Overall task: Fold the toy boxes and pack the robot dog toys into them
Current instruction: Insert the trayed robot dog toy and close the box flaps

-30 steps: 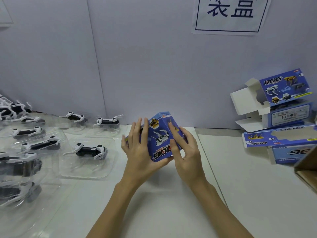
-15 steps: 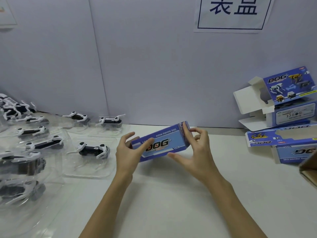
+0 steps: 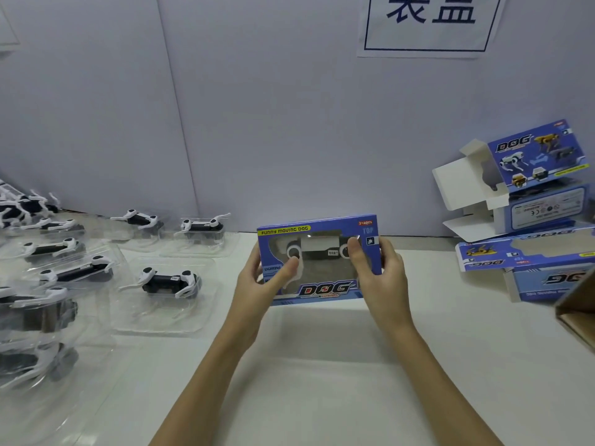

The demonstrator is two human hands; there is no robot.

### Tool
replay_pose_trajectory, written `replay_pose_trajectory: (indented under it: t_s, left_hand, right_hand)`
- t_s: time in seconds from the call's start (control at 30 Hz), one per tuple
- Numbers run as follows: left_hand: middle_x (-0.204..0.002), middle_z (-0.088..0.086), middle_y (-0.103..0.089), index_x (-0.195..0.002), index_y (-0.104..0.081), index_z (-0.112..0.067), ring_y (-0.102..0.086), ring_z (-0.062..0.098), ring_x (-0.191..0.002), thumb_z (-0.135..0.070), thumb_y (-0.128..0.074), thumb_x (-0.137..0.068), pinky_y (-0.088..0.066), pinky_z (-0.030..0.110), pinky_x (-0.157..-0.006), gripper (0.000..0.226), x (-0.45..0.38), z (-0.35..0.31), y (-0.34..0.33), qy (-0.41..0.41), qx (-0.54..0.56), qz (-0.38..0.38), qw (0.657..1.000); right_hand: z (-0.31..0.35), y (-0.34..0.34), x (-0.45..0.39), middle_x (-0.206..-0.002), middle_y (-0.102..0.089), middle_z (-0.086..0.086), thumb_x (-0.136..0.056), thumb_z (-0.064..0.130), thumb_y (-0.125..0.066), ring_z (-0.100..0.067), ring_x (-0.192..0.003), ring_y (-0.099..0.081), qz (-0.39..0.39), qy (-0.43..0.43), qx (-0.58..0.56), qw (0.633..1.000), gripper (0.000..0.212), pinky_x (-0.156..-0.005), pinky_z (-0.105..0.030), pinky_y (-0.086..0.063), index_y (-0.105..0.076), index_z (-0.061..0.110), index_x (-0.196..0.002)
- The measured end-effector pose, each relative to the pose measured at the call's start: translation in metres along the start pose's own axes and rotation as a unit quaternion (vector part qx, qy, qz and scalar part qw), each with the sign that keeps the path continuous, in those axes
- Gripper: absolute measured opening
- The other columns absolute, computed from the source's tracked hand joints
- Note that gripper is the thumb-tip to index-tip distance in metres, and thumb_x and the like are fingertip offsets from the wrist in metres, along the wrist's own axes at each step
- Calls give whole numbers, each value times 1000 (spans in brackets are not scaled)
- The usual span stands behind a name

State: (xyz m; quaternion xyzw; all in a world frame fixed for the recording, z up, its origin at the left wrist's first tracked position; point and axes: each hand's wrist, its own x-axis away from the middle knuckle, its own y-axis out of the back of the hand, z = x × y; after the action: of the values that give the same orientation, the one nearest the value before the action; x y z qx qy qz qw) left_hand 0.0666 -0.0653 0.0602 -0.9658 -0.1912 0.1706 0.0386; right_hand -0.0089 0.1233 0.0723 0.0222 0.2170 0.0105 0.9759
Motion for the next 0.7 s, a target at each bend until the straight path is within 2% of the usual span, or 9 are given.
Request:
replay_pose_trajectory:
  t_s: [0.03, 0.1, 0.17, 0.27, 0.33, 0.43, 0.5, 0.6, 0.7]
  left_hand:
    - [-122, -6, -75, -125, -65, -44, -73, 15, -110, -67, -84, -70, -60, 24, -82, 63, 2, 2, -4, 4, 3, -1, 1000]
    - [-126, -6, -73, -132, -61, -39, -71, 17, -115, -63, -80, -76, -59, 36, -94, 64, 3, 4, -9, 9, 18, -12, 1000]
    - [-127, -4, -73, -135, -60, -33, -71, 20, -116, -60, -77, -80, -55, 42, -100, 64, 3, 5, -9, 8, 28, -18, 999]
    - [-125, -2, -74, -133, -62, -32, -73, 23, -113, -57, -78, -81, -59, 38, -93, 61, 3, 4, -5, 6, 39, -25, 999]
    - [-123, 0, -75, -131, -64, -31, -74, 25, -110, -56, -80, -79, -62, 31, -85, 60, 3, 3, -4, 5, 42, -27, 999]
    - [-120, 0, -76, -130, -65, -30, -75, 25, -106, -55, -81, -77, -61, 26, -79, 60, 2, 3, -4, -1, 41, -34, 999]
    - [-119, 1, -77, -127, -67, -32, -76, 26, -105, -54, -82, -78, -61, 26, -78, 56, 0, 3, -1, -3, 37, -37, 999]
    - [-120, 0, -76, -124, -69, -36, -74, 25, -111, -54, -82, -78, -62, 38, -90, 51, -3, 5, 6, 7, 36, -39, 999]
    - [-124, 0, -75, -131, -65, -34, -71, 23, -117, -56, -81, -78, -52, 50, -105, 60, -5, 4, 7, 31, 56, -31, 997]
  right_hand:
    - [-1, 0, -1, -119, -62, -11, -84, 65, -58, -22, -103, -66, 20, -2, -5, 1000, 68, -80, -37, -62, -61, 19, -134]
    - [-4, -1, 0, -108, -63, -12, -92, 55, -54, -8, -82, -66, 56, 21, -10, 998, 57, -65, -21, -56, -62, 14, -131]
    - [-4, -3, 3, -92, -61, -5, -97, 50, -53, -2, -67, -61, 70, 30, -24, 997, 47, -60, -15, -51, -64, 12, -122]
    - [-6, -5, 3, -67, -59, 10, -100, 46, -54, -1, -61, -56, 76, 32, -30, 996, 26, -60, -11, -47, -66, 23, -95]
    - [-6, -3, 2, -62, -58, 12, -98, 49, -54, -2, -61, -56, 78, 23, -25, 996, 26, -62, -11, -47, -63, 30, -84]
    - [-7, -2, 1, -59, -58, 13, -96, 51, -52, -1, -59, -54, 93, 13, -30, 995, 27, -62, -10, -45, -62, 29, -83]
    - [-7, -4, 0, -62, -60, 14, -93, 52, -53, 1, -61, -56, 113, 0, -29, 993, 30, -62, -9, -46, -65, 25, -94]
    - [-7, -7, 1, -91, -70, 7, -91, 51, -61, -3, -83, -65, 123, -25, -26, 992, 43, -66, -11, -50, -65, 21, -121]
    - [-9, -8, 2, -93, -73, 4, -93, 52, -62, -15, -90, -71, 103, -29, -26, 994, 33, -67, -19, -55, -68, 29, -116]
